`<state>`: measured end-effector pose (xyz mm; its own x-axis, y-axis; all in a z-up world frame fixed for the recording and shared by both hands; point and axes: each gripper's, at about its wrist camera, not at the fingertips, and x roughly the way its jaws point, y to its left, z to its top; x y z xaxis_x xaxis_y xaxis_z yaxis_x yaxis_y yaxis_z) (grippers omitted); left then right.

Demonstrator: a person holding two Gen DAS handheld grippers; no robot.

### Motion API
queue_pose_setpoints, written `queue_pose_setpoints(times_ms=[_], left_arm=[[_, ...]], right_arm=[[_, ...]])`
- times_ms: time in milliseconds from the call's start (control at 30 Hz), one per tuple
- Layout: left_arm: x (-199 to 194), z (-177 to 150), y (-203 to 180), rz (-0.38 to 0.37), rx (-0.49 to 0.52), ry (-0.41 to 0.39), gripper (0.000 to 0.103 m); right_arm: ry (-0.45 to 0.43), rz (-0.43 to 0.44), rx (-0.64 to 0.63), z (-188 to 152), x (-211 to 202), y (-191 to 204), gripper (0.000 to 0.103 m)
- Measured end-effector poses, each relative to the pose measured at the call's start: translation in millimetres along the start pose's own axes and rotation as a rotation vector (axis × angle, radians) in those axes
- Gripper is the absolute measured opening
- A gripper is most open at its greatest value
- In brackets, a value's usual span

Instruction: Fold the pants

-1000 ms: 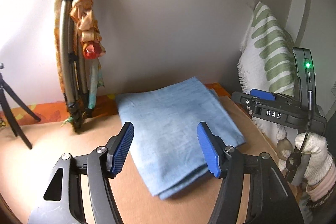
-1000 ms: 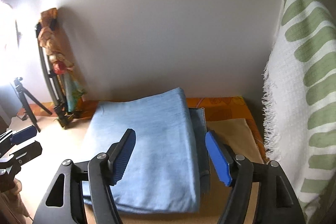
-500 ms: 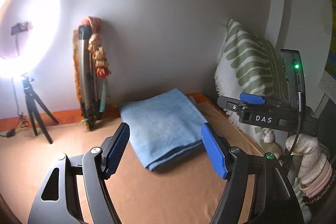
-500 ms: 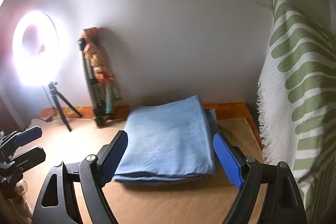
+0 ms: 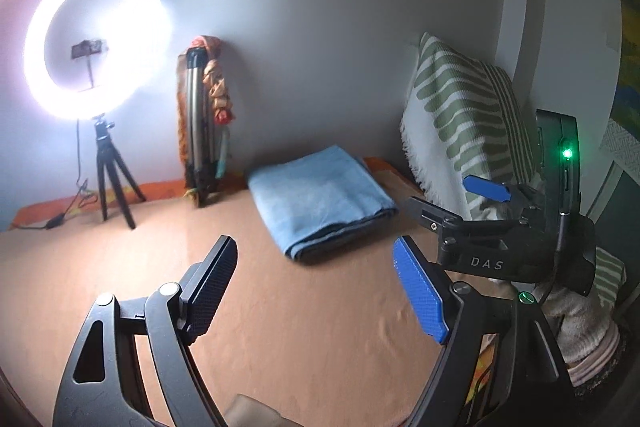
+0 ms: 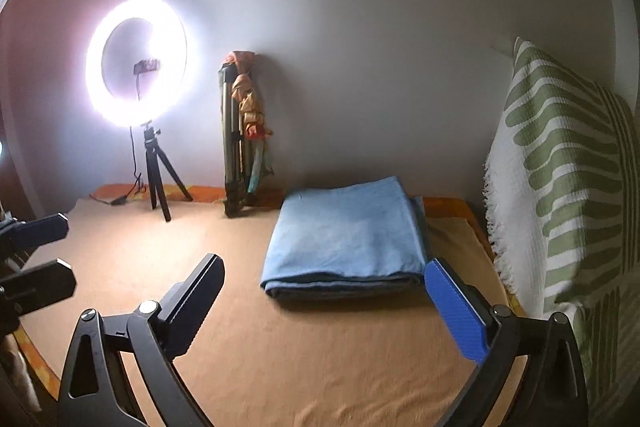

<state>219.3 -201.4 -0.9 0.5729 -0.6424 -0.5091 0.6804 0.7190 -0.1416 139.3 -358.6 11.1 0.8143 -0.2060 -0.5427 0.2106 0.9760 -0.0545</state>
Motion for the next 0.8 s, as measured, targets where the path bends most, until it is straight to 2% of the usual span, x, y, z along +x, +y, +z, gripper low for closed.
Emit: queue_pose_setpoints(times_ms=[400,800], left_arm=[[-15.3,-30.9,5.2,0.060,-0.028,0.012,0.081],[-19.6,-42.8,12.4,0.106,-0.035,0.004,0.081]], right_arm=[[0.002,-0.029,0.060,-37.6,-14.9,-2.8,0.103],[0.011,-0.029,0.082,-51.1,-12.0,-2.5,0.103]])
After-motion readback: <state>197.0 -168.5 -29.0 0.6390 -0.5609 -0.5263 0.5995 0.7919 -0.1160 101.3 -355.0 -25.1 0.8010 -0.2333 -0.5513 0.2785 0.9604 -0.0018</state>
